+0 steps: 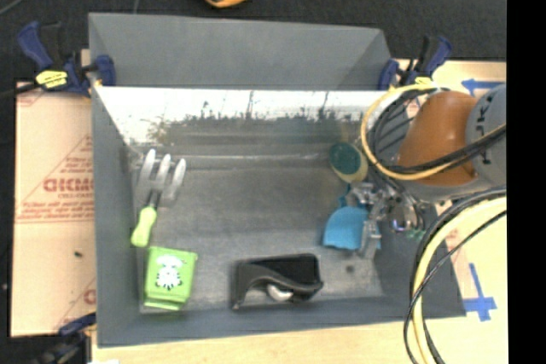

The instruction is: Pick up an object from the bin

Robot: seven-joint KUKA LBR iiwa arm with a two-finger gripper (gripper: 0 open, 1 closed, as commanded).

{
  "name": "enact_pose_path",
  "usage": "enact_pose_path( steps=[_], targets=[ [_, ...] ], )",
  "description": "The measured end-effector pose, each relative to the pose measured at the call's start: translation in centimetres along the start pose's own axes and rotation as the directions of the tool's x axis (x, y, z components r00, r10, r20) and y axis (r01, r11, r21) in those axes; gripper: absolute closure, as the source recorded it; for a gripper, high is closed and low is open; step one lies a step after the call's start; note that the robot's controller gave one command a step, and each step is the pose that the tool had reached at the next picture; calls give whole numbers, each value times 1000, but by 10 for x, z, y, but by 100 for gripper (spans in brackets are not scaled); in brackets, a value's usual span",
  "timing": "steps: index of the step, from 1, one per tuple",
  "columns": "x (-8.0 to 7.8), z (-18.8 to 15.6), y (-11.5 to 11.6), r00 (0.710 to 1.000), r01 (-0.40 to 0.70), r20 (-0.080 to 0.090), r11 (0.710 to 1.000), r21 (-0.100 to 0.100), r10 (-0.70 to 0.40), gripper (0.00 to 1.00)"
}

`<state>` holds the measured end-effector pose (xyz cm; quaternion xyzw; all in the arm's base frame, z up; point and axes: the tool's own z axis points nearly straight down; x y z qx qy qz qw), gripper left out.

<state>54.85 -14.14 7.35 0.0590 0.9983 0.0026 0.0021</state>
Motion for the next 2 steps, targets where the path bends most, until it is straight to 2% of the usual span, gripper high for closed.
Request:
enact_pose_path(
  steps=[1,2],
  targets=[
    [10,-116,16,1000,27,9,1000,1,-27,100],
    [20,-212,46,1000,3,21,1000,0,-3,100]
  ],
)
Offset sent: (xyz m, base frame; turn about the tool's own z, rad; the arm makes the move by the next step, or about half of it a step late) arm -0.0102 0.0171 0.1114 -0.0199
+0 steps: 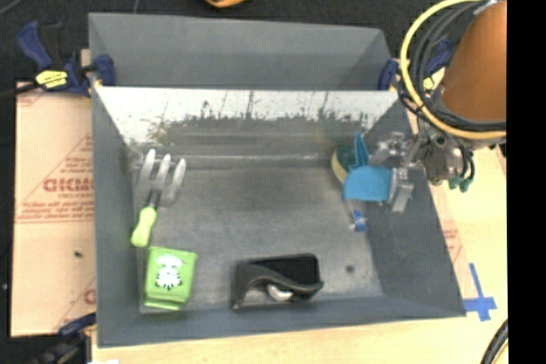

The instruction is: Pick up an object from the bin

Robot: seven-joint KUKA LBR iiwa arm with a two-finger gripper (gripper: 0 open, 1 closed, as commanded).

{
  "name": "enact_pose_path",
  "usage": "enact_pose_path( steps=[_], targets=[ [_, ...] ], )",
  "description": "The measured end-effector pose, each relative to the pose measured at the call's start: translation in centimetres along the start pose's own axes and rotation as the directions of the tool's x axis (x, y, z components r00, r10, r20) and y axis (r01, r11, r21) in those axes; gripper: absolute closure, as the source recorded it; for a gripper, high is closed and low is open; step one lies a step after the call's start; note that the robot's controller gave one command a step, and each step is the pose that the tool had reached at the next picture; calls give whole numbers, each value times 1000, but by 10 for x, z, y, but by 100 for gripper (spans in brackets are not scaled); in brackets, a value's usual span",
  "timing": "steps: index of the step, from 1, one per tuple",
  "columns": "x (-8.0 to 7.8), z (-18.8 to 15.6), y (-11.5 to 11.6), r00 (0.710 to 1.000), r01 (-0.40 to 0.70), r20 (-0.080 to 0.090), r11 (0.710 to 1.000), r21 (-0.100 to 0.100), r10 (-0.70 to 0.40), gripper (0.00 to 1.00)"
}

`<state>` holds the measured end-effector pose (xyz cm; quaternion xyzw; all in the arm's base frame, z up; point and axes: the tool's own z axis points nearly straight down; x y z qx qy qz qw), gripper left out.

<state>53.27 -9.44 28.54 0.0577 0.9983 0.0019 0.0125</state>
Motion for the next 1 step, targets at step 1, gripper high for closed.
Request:
enact_pose_path(
  steps=[1],
  targets=[
    [-3,41,30,1000,-17,0,1000,-1,17,100]
  ],
)
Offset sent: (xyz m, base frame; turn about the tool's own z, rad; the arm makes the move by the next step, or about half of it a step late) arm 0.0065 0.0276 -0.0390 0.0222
